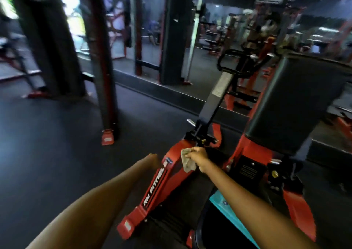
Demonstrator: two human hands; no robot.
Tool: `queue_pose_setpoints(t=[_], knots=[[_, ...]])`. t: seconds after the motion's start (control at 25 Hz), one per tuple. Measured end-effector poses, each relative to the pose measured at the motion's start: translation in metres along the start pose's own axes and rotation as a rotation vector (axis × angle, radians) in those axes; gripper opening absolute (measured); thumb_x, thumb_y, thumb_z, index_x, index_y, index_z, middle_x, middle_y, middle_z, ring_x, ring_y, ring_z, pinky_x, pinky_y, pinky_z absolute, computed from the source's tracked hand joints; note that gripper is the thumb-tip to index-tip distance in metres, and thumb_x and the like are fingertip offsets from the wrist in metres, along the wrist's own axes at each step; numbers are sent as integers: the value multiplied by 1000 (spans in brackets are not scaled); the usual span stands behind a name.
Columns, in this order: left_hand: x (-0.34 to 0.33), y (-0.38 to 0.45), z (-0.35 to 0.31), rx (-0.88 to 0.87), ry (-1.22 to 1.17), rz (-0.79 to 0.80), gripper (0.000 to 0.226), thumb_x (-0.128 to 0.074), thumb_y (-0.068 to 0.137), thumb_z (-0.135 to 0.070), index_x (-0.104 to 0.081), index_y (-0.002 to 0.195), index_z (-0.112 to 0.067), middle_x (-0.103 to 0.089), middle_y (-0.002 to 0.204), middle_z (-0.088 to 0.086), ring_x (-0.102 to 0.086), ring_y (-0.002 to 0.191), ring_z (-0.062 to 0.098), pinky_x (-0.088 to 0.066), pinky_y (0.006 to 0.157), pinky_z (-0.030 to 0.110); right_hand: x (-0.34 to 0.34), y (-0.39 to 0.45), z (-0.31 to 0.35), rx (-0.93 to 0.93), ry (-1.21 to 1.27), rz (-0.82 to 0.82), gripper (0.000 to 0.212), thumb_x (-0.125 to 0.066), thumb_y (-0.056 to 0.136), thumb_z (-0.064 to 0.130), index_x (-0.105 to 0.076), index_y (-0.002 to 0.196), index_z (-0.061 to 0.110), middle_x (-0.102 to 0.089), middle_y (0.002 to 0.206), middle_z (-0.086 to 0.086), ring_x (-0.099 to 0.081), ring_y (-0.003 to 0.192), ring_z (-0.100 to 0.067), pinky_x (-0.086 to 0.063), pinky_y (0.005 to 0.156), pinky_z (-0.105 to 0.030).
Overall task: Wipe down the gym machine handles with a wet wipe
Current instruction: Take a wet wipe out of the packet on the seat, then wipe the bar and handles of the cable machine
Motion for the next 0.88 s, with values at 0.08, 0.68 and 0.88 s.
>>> queue_pose_setpoints(t=[0.08,0.68,0.88], knots=[[4,-13,49,92,-18,-17,57,-60,86,-41,-48,134,-12,-50,137,10,-47,126,28,-41,102,35,-33,1,15,40,-64,76,30,-42,84,-15,-52,71,10,-47,62,1,-52,53,-8,-32,38,-6],[-32,-333,312,930,-387,-402,69,-63,85,-39,-33,139,-8,-38,142,11,-42,128,27,-38,104,38,-376,-238,50,307,-429,1102,19,-53,80,-14,-57,67,0,-48,59,-6,-45,45,-12,-34,35,-15],[-62,-472,379,1163,-511,-510,66,-63,84,-38,-37,136,-7,-42,139,12,-44,126,28,-39,102,37,-480,-369,46,455,-573,1361,27,-59,80,-6,-58,60,12,-48,53,-3,-42,43,-11,-35,39,-16]])
Point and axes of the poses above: each hand's wrist, its own y-axis towards the middle knuckle, its own x-axis out of the back of the hand, z = x × y, the point moved 10 cm from there along y, towards the middle knuckle
